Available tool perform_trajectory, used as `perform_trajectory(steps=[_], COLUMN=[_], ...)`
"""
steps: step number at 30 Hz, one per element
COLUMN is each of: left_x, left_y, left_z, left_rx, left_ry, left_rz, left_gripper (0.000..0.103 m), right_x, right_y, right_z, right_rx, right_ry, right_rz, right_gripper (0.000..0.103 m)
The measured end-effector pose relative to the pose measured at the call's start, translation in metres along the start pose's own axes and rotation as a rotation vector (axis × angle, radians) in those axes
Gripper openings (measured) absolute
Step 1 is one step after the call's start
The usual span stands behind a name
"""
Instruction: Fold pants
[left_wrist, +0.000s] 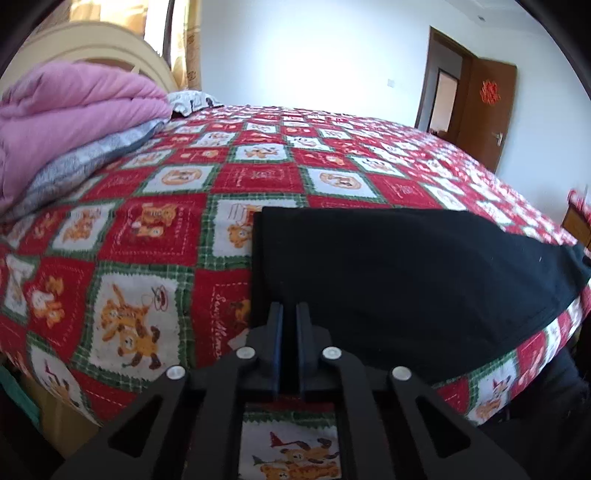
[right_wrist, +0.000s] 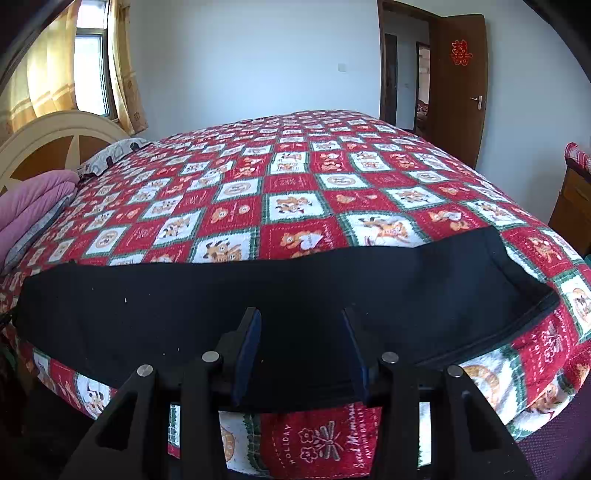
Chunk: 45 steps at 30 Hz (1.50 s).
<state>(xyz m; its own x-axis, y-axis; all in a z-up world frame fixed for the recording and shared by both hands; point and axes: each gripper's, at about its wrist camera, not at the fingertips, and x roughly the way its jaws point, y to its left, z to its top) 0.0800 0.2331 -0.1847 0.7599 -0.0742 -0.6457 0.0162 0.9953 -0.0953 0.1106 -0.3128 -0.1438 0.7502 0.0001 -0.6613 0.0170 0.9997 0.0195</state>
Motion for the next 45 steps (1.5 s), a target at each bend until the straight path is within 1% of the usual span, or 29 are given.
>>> perform_trajectory(steps=[3,6,9,10,11,13,15,16,17,18,20,21,22,24,26,28,31,32,36,39,45], left_x=[-0.007,-0.016,-0.006,-0.003,0.002,0.001,-0.004,-0.007,-0.007,-0.005,0.002,0.004,0.004,0.002,0.002,0.002,0.001,0.001,0.001,0.0,0.002], left_y=[0.007,0.022,0.028,0.026,0.022,0.022,0.026,0.026,0.022,0.018,0.01,0.008,0.009,0.016,0.021,0.021,0.021,0.022,0.023,0.025,0.026], left_z=[0.008,0.015,0.009,0.006,0.002,0.003,0.007,0.009,0.009,0.007,0.002,0.0,-0.001,0.0,-0.001,-0.002,-0.003,-0.003,-0.003,-0.004,-0.004], left_rx=[-0.024,-0.054,-0.063,-0.06,-0.04,-0.023,-0.038,-0.031,-0.008,0.013,0.052,0.061,0.061,0.028,0.001,-0.002,-0.005,-0.006,-0.022,-0.042,-0.047], left_ry=[-0.004,-0.021,0.012,0.023,0.034,0.031,0.008,-0.01,-0.016,-0.012,0.006,0.002,-0.005,-0.007,-0.009,-0.015,-0.02,-0.02,-0.018,-0.017,-0.021], left_rz=[-0.015,-0.001,-0.002,-0.006,0.005,0.012,0.005,-0.004,0.005,0.019,0.036,0.046,0.047,0.022,0.001,-0.006,-0.011,-0.012,-0.024,-0.038,-0.049], left_gripper=[0.006,0.006,0.006,0.006,0.006,0.006,0.007,0.008,0.008,0.008,0.008,0.008,0.008,0.009,0.009,0.009,0.009,0.009,0.009,0.009,0.009], right_x=[0.003,-0.001,0.001,0.004,0.005,0.006,0.003,0.001,0.0,0.001,0.001,0.001,0.0,-0.002,0.0,0.001,0.0,0.0,0.005,0.013,0.031], right_y=[0.003,0.005,0.004,0.005,0.007,0.018,0.035,0.047,0.059,0.071,0.104,0.121,0.137,0.164,0.183,0.202,0.225,0.237,0.272,0.289,0.308], right_z=[-0.003,-0.004,-0.005,-0.006,-0.007,-0.01,-0.014,-0.017,-0.02,-0.024,-0.037,-0.044,-0.053,-0.068,-0.076,-0.081,-0.083,-0.084,-0.086,-0.086,-0.08], right_rx=[-0.006,-0.026,-0.028,-0.029,-0.035,-0.07,-0.133,-0.17,-0.203,-0.239,-0.358,-0.427,-0.493,-0.606,-0.671,-0.718,-0.759,-0.777,-0.813,-0.817,-0.78], right_ry=[0.014,-0.01,-0.002,0.012,0.022,0.028,0.019,0.013,0.011,0.014,0.023,0.025,0.021,-0.002,-0.011,-0.022,-0.052,-0.06,-0.055,-0.037,-0.014], right_rz=[0.005,-0.013,-0.017,-0.009,-0.001,0.019,0.041,0.065,0.093,0.121,0.176,0.193,0.211,0.226,0.221,0.239,0.267,0.293,0.357,0.392,0.394], right_gripper=[0.046,0.046,0.046,0.046,0.046,0.046,0.046,0.046,0.048,0.054,0.054,0.054,0.054,0.054,0.054,0.054,0.054,0.054,0.054,0.054,0.053])
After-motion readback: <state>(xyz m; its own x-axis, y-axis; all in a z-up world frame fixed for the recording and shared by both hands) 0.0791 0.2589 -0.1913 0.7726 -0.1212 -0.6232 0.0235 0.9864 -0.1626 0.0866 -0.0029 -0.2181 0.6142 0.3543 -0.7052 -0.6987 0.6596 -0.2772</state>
